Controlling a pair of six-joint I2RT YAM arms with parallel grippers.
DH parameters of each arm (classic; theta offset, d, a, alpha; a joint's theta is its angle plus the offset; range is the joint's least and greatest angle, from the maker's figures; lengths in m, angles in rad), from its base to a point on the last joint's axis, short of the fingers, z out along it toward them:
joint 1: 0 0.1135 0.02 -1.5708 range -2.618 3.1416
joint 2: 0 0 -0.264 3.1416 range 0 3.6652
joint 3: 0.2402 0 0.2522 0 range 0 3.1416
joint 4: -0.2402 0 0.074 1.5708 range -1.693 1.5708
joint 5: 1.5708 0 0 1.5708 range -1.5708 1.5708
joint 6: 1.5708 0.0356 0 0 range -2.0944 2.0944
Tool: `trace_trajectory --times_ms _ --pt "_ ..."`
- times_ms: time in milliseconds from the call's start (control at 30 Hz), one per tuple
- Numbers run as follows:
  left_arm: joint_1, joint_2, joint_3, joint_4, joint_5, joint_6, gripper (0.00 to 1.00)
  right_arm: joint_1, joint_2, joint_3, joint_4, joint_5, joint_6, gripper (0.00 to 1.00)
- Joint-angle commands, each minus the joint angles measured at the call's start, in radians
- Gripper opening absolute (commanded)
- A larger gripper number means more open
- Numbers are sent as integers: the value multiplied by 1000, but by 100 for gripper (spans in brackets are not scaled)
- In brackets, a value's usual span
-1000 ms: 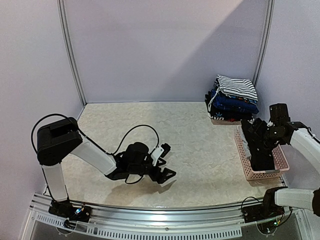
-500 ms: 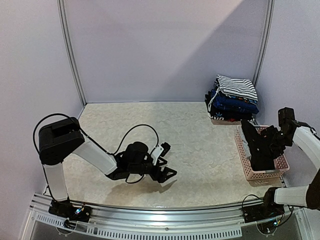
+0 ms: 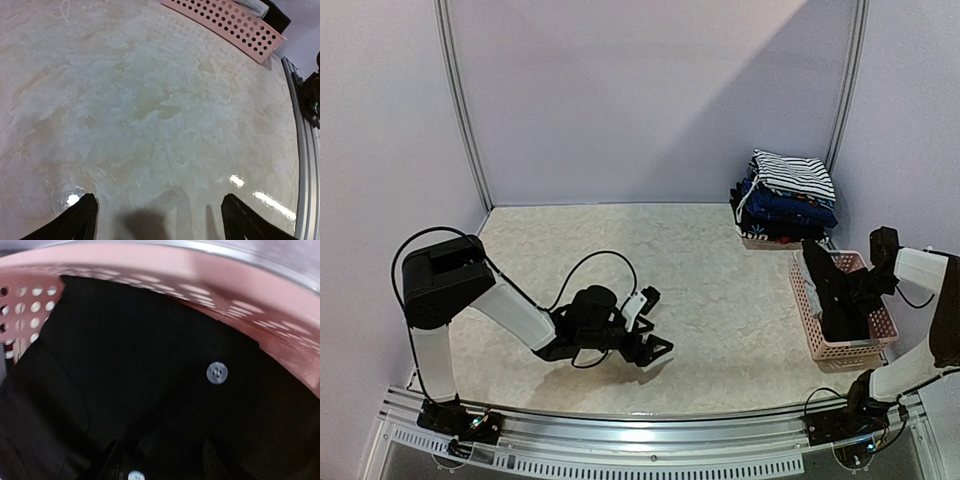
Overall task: Fold and stack the mixed laundry pile
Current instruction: Pick up the crumpled shirt from the bin.
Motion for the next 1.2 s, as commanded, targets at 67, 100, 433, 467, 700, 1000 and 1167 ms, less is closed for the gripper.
trace_trajectory --times_ms 67,100,433,467,700,1000,1167 --pt "19 27 7 4 3 -5 87 -10 65 -9 98 -59 -22 29" --pt "19 29 8 4 3 -6 87 -11 66 -8 102 -62 -24 23" --pt "21 33 -3 19 3 -9 87 -15 40 -10 166 -116 -47 0" --pt "21 30 -6 23 2 -9 87 -15 35 -10 172 -129 -47 0" --pt "22 7 -32 42 0 -9 87 -14 -132 16 154 -128 -53 0" --pt "22 12 -44 81 18 -22 87 -13 -361 149 151 -239 -95 0" --pt "23 8 -50 98 21 -29 87 39 -350 259 181 -318 -110 0"
